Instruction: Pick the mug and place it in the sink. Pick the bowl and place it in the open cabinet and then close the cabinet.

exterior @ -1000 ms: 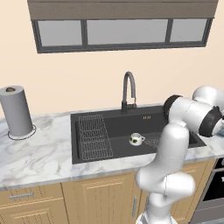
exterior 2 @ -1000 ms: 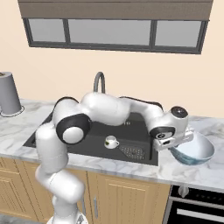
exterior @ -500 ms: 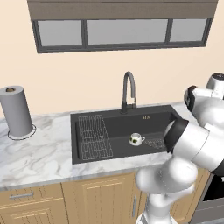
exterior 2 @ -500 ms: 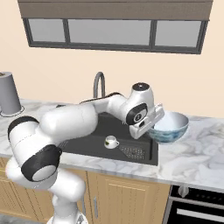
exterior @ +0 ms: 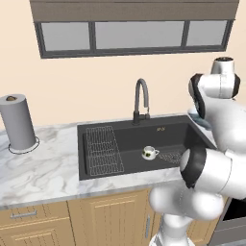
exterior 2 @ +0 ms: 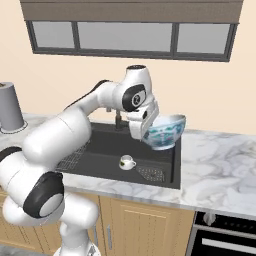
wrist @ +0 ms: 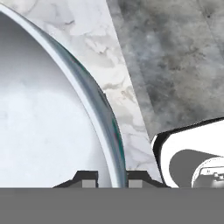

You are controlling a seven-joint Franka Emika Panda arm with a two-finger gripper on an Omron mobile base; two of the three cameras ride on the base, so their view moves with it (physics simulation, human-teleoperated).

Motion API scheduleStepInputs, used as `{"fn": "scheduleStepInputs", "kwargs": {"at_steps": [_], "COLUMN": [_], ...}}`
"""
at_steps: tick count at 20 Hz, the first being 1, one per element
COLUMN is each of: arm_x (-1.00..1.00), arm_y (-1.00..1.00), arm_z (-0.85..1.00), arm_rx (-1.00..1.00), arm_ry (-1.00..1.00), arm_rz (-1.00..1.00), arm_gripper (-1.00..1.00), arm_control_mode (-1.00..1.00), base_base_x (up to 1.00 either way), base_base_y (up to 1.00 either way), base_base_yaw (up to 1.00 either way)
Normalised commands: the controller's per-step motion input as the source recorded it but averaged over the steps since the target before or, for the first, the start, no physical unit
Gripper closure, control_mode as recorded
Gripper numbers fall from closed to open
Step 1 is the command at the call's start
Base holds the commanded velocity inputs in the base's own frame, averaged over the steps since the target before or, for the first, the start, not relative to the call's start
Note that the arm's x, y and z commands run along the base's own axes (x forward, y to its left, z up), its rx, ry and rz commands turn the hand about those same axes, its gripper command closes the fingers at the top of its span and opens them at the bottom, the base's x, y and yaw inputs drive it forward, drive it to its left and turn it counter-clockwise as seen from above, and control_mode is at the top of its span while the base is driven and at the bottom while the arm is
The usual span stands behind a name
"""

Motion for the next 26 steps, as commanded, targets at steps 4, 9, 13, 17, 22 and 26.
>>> {"fn": "scheduleStepInputs", "kwargs": {"at_steps": [4,9,13,17,22,26], "arm_x": [-0.22,-0.37,-0.27,-0.07,-0.21,-0.44], "arm_y": [0.42,0.80,0.87,0.77,0.49,0.04], "arm_z": [0.50,0.02,0.00,0.17,0.13,0.50], "arm_rx": [0.12,0.09,0.12,0.00,0.09,0.07], "arm_ry": [0.12,-0.12,-0.26,-0.23,-0.08,0.09], "arm_rz": [0.37,0.18,0.01,0.00,0.00,0.00], "arm_gripper": [1.00,1.00,1.00,1.00,1.00,1.00], "arm_control_mode": [-1.00,-1.00,-1.00,-1.00,-1.00,-1.00], "base_base_x": [0.00,0.00,0.00,0.00,0.00,0.00], "base_base_y": [0.00,0.00,0.00,0.00,0.00,0.00], "base_base_yaw": [0.00,0.00,0.00,0.00,0.00,0.00]}}
